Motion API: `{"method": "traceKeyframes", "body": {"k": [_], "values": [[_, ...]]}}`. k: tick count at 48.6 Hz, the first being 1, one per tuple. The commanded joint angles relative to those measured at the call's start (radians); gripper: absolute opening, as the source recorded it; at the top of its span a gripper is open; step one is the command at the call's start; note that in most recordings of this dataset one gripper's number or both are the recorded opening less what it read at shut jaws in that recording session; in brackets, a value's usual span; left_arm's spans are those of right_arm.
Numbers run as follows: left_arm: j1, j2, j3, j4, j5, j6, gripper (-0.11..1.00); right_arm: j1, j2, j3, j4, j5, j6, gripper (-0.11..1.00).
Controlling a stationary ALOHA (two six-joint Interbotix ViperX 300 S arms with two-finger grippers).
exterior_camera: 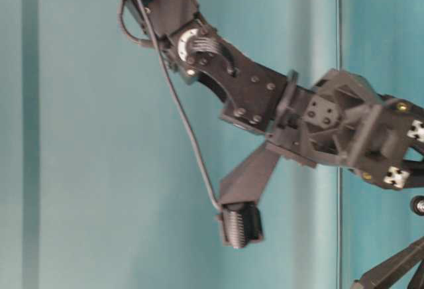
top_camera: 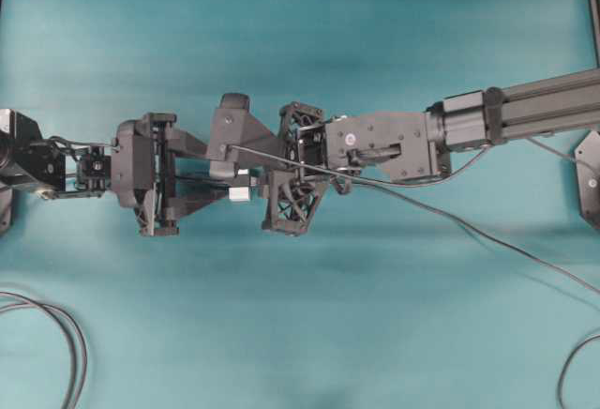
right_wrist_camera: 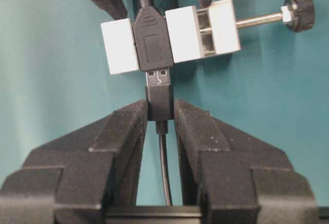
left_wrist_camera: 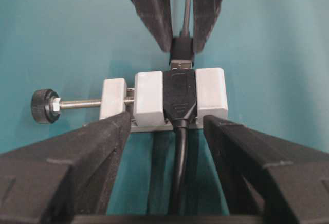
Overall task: Insert the USB cable into the female connector supported by the left arm.
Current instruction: 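Push the USB plug leftward into the female connector with the right gripper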
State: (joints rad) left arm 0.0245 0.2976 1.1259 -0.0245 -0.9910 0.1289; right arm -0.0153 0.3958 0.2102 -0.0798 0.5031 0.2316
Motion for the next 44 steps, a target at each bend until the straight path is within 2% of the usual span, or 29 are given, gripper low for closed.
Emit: {"method": "traceKeyframes", "body": {"k": [1, 10, 19, 25, 44], "values": [[-0.005, -0.012, -0.015, 0.002, -0.005, 0.014, 0.78, -0.008, -0.012, -0.034, -0.002, -0.014, 0.002, 0.22], [-0.003, -0.011, -0.011, 0.002, -0.002, 0.014, 0.78, -0.008, -0.011, -0.040, -0.006, -0.017, -0.002, 0.22], [-0.003, -0.011, -0.012, 0.002, -0.002, 0.014, 0.78, -0.003, -0.009, -0.078, -0.153, 0.018, 0.038, 0.22], [-0.003, -0.011, -0.011, 0.002, -0.002, 0.015, 0.78, 0.000, -0.009, -0.087, -0.213, 0.037, 0.084, 0.22], [-0.003, -0.011, -0.020, 0.003, -0.002, 0.017, 0.77, 0.025, 0.014, -0.097, -0.218, 0.021, 0.061, 0.22]]}}
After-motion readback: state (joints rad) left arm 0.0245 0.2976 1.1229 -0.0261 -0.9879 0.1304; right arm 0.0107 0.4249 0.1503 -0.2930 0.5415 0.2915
